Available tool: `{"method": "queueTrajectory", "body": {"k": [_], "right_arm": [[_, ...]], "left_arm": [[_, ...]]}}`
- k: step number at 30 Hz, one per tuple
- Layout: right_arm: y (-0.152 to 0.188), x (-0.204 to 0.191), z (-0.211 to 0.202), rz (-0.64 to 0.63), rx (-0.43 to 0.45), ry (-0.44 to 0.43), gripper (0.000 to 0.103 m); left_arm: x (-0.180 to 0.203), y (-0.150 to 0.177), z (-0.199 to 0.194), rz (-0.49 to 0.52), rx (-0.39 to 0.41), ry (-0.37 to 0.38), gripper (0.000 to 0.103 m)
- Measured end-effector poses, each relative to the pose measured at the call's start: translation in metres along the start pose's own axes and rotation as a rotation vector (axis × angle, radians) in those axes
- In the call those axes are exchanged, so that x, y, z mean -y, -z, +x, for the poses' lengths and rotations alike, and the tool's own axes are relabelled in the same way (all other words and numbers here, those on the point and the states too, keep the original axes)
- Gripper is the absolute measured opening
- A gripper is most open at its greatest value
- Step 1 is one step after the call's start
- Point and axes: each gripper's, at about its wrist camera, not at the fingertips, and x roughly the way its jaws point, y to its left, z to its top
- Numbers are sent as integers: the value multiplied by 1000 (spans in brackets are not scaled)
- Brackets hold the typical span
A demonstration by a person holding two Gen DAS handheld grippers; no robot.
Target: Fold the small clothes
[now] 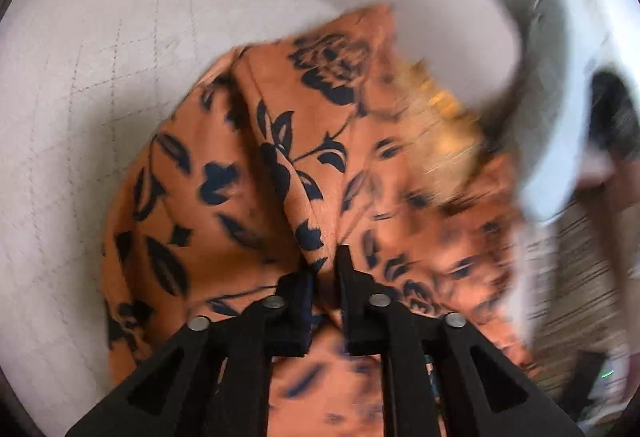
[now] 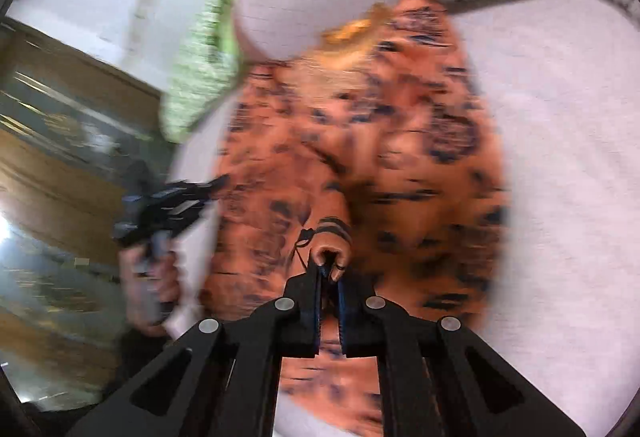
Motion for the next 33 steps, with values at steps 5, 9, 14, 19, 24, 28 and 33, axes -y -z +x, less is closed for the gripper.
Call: {"method": "queueTrajectory", "body": {"k": [5,9,14,19,24,28,33], "right_arm": [[15,12,47,-18,-48,355,22],[47,-18,5,-125,169,414,79],[103,-15,-29,-59,289,288,77],[131,4,-48,71,307,316,78],[138,24,-47,144,275,298,78],[132,21,-21,98,165,285,65],[131,18,1,76,108,377,21]], "left_arm": [[21,47,-52,150,94,-40,29],[-2,105,-121,169,273,-131,66],[-29,177,-132,116,305,-285,66],[4,219,-109,287,289,-333,66],[25,218,-73,434,230,-433,68],[5,202,-66,337,237,-461,26],[-46,194,-94,-8,293,-273,15]]}}
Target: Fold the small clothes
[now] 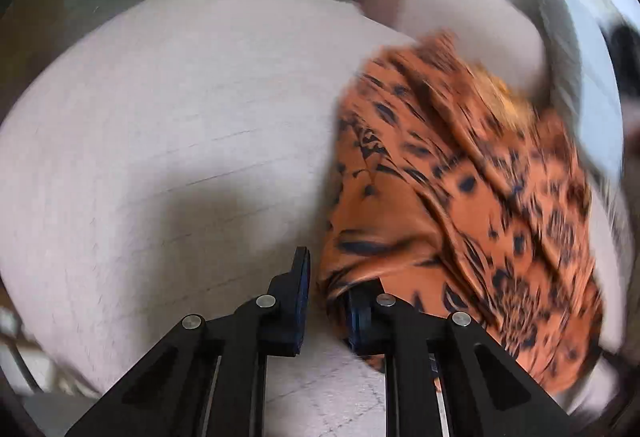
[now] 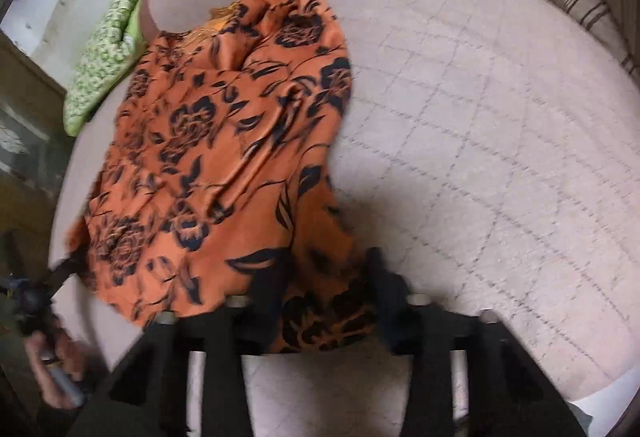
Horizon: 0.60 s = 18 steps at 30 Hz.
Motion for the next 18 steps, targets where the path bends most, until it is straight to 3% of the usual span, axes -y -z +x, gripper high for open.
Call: {"method": "queueTrajectory", "body": {"k": [2,4,5,7,9,10,11,12,18], "right_arm": [[1,1,0,13,1,-38,19],[2,1,0,15,-4,-42,24],[2,1,1,17,-7,-47,24],[3,1,2,24,-9,-52,29],[4,1,4,22,-14,-68,35],[3,0,3,16,-12,-73,35],[3,-2,3,4,-14,-71,27],[4,-4,4,-10,-16,-62,12],[10,-16,-9,-56,0,-24,11]], "left_arm": [[-9,0,4,-43,-13,20,19],[-9,3,11,-64,-47,35,26],[-6,3,15,-51,-49,33,28],[6,-1,23,13,-51,15,46],[14,-6,37,50,-46,-19,48],[17,-12,46,54,-39,-24,42],[10,-14,40,61,-36,-22,28],[13,-13,42,75,-43,-3,5],[11,1,4,94,-18,48,4]]}}
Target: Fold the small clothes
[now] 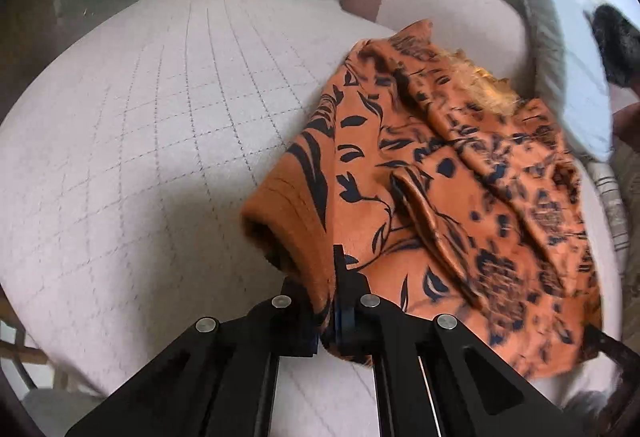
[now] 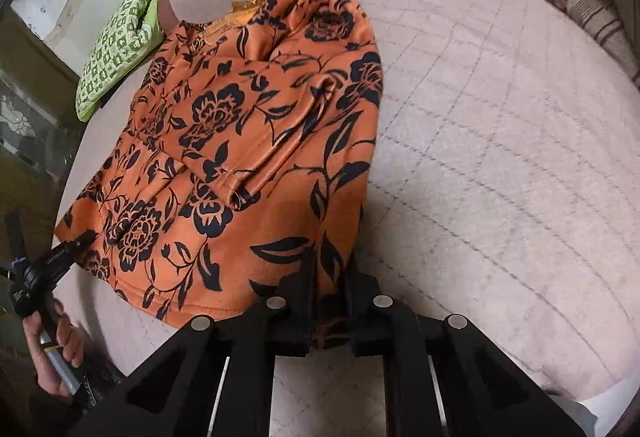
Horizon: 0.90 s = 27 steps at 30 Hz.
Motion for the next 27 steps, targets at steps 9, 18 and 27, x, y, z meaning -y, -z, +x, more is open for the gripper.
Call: {"method": "queueTrajectory", "body": {"k": [9,18,27], "right_arm": [[-9,24,-77,99,60,-62,9],[8,5,-107,64,13,20,10],[-24,12,-86,152,58,-6,59]], "left_arm": [[-30,13,-66,-83,-24,143,4],[-33,40,-87,-27,-96,68,4],[-24,-5,-70,-104,-101,68,23]]}}
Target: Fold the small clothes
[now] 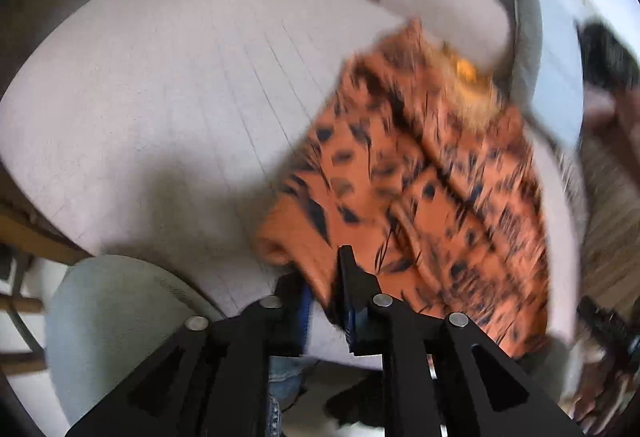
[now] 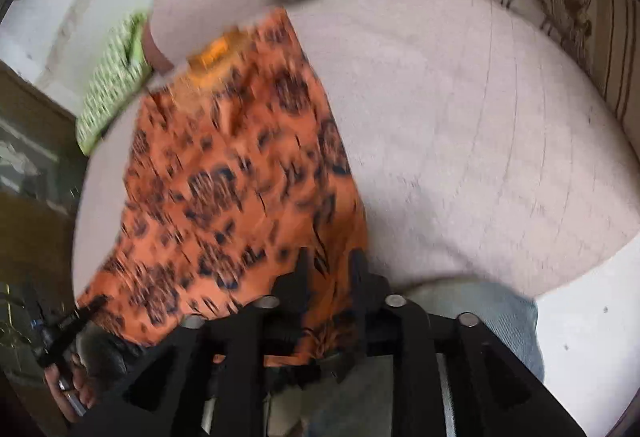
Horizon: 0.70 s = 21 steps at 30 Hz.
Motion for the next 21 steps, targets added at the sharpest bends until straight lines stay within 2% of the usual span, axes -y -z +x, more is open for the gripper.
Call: {"method": "queueTrajectory", "body": {"k": [1,2,3,6,8,9,10,13,15,16,18,21], "right_arm": [[-4,-2,-6,-5,29,7,69],[-9,-5,-11,-16,62,12,74],[-16,-8,-16,-34,88,9,74],[-46,-20,-15,-80,108,-44,74],[-68,-31,-11,-106,140,-107,74],[-81,-38,-6,-123,148,-136,74],[-98,-44,1,-133,151,-162,74],[-147,-59,33,-130,109,-227,74],[-175,-69,58,-132,85,-233,74],[-193,-72,76,-136,57,-235,74],[-219,-72,106,-128,15,-237,74],[-255,-65,150,-118,-23,-202,74]], "left_arm": [[-5,-7,-12,-40,51,8,40],[-9,-16,-23,-74,100,7,49],[-8,-24,-33,-88,143,8,56],[8,-55,-49,-58,215,-7,56],[28,-74,-46,-18,217,28,59],[39,-86,-40,18,202,38,65],[57,-106,-27,71,186,49,66],[85,-142,6,164,217,75,66],[102,-171,43,225,174,82,66],[110,-186,66,240,156,67,66],[119,-215,105,248,120,85,66],[125,-258,172,216,51,85,64]]}}
